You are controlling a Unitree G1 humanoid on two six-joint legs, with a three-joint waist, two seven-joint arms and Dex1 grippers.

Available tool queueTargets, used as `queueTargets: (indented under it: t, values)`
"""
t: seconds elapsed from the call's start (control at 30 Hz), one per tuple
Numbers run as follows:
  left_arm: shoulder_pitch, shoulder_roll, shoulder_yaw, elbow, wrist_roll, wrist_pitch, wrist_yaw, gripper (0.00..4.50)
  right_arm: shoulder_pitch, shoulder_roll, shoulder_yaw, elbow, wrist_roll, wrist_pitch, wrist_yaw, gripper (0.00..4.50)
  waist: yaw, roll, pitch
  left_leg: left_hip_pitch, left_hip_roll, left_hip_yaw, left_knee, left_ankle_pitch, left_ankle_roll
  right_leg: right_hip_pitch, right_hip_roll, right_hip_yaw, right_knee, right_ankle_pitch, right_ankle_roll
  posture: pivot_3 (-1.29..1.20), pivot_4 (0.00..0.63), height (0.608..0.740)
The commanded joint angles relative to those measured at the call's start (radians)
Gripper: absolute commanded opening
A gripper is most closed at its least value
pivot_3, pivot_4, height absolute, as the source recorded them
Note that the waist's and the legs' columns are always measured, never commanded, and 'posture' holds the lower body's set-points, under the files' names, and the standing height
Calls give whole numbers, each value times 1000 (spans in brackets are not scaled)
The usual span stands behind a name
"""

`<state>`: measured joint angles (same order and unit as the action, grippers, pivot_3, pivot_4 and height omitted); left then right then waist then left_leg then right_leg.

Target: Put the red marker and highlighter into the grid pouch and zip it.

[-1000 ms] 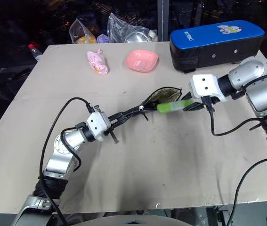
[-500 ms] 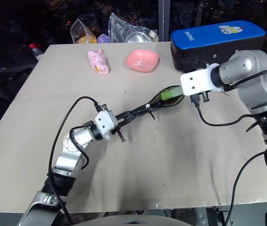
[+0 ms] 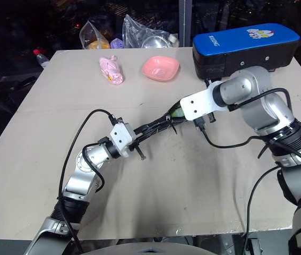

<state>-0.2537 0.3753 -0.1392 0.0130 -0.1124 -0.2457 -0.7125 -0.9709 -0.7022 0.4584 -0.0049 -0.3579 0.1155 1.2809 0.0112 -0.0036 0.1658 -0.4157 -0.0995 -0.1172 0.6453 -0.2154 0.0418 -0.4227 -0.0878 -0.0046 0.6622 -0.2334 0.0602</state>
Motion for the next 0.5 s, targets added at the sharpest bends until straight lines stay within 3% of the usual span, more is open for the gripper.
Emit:
queueTargets:
  t: [0.03,0.07,0.1,0.17,0.23,0.5]
  values:
    - [-4,-3,1,-45,0,-5,8,0,-2,29,-18,-29,-1,10,-34,747,0,0,0,0,0,0,0,0,0,0,0,0,0,0,0,0,150,734]
    - [-4,-2,2,-45,-1,-5,9,0,1,29,-23,-27,1,9,-33,747,0,0,0,0,0,0,0,0,0,0,0,0,0,0,0,0,150,734]
    - [-4,-1,3,-45,0,-4,10,0,3,28,-29,-24,5,11,-33,1770,0,0,0,0,0,0,0,0,0,0,0,0,0,0,0,0,150,734]
    - [-3,0,6,-47,0,-2,12,0,6,23,-57,-27,35,28,-28,2630,0,0,0,0,0,0,0,0,0,0,0,0,0,0,0,0,150,734]
    - [-2,-1,10,-48,0,3,17,0,7,41,-140,-66,167,184,18,3487,0,0,0,0,0,0,0,0,0,0,0,0,0,0,0,0,150,734]
    - [-4,-16,11,-49,-7,17,31,0,54,-55,-369,-273,598,780,153,3487,3,0,0,0,0,-1,0,-1,1,0,-1,2,0,0,0,0,150,734]
